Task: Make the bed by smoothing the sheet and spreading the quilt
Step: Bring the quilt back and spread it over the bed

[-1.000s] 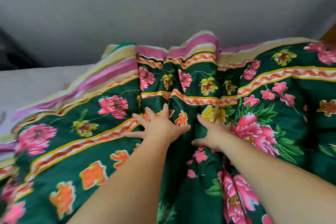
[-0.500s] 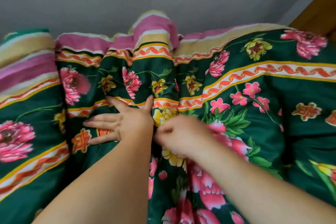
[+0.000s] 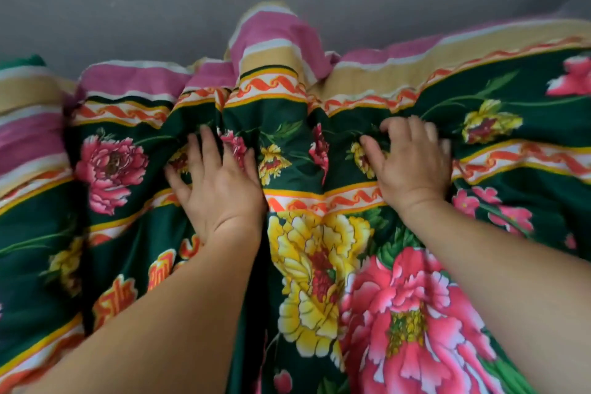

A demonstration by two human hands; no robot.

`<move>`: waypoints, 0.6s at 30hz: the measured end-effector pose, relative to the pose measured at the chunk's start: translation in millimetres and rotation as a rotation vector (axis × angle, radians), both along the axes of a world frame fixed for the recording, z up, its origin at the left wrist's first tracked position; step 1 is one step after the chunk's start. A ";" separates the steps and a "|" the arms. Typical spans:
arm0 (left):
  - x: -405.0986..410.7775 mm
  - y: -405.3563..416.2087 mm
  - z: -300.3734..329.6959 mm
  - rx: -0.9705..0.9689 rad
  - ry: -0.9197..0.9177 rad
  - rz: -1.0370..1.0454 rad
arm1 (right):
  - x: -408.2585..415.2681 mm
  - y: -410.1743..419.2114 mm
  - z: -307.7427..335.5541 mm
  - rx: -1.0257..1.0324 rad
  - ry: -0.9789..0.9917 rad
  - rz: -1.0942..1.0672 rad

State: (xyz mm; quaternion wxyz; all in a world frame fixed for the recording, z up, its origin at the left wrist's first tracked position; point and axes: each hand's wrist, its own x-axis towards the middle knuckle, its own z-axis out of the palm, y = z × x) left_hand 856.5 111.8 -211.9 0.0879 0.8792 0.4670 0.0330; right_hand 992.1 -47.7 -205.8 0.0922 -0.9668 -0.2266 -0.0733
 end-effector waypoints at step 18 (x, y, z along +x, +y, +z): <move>5.8 3.6 -1.3 0.069 -0.043 0.106 | 75.9 33.4 2.8 0.121 0.019 0.091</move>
